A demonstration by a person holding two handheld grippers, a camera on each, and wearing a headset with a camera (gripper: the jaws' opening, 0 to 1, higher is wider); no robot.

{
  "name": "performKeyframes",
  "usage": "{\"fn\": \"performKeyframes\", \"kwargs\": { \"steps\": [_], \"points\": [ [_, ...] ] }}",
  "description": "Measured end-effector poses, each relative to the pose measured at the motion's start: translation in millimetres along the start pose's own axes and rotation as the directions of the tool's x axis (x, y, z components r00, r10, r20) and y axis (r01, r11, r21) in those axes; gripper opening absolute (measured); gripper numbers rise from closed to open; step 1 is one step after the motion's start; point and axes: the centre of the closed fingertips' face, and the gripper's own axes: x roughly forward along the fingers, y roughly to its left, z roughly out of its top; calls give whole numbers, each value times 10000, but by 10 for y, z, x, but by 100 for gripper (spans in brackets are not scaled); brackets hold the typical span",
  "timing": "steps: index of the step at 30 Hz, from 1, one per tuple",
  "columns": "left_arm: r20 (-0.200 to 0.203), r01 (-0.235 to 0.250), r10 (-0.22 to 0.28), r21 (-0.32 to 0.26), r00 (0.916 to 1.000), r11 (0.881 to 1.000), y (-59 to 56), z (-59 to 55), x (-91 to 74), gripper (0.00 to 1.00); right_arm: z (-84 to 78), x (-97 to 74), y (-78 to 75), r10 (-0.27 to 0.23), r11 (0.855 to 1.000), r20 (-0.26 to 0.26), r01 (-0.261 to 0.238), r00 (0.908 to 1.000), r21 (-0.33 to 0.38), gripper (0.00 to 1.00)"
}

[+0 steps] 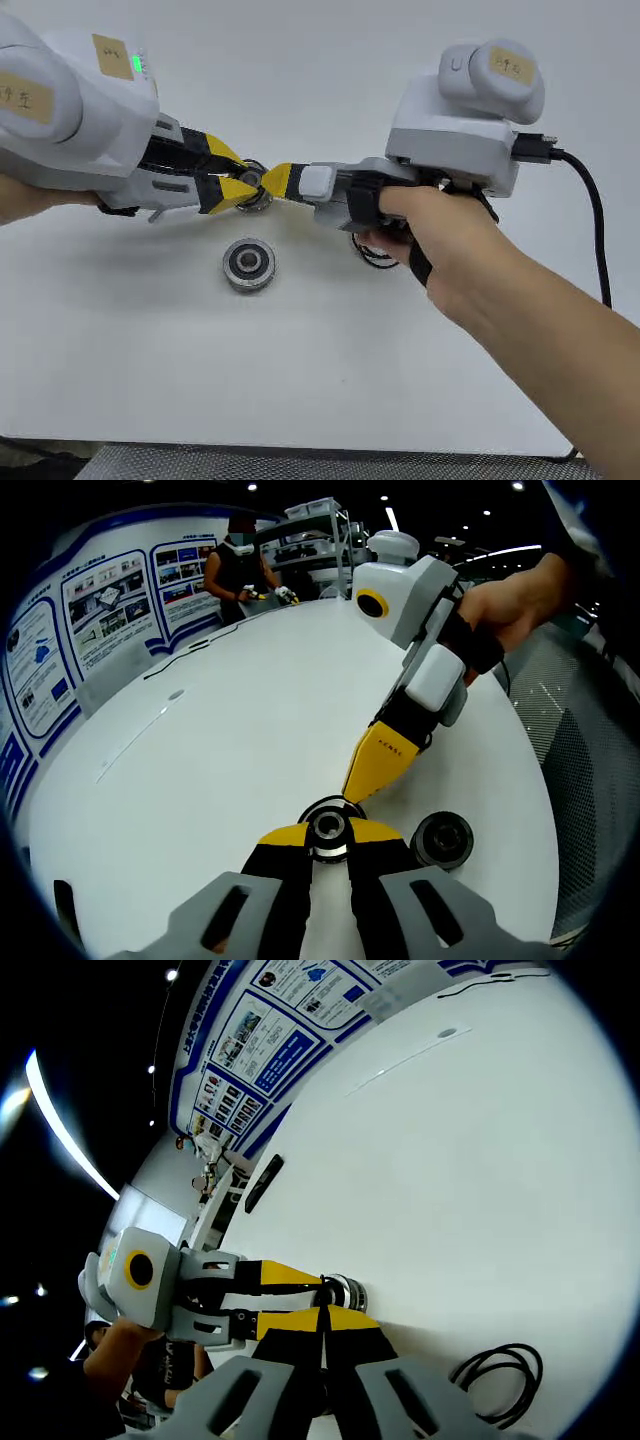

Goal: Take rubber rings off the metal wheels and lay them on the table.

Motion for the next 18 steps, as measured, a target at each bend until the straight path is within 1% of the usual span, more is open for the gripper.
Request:
{"fn": "performKeyframes", "kwargs": {
  "steps": [5, 8, 12, 16, 18],
  "points": [
    [-14, 0, 0, -118, 10000, 9999, 16, -13, -1, 14, -20, -13, 29, 137, 9997, -66, -136, 9999, 226, 2],
    [18, 4, -4, -122, 10000, 9999, 4, -5, -3, 14, -12, -24, 40, 168, 9994, -54, -167, 9998, 292, 2],
    [164, 48, -48, -5, 9999, 10000, -9, 27, -20, 16, -11, -37, 40, 174, 9991, -56, -172, 9998, 397, 2],
    [203, -69, 69, 31, 9998, 10000, 11, 35, -61, 15, 2, -51, 48, 176, 9989, -8, -176, 9998, 438, 2],
    [368, -188, 189, -33, 9991, 9998, 25, 65, -106, 16, 13, -60, 63, 215, 9985, 25, -216, 9998, 499, 2]
  ]
}}
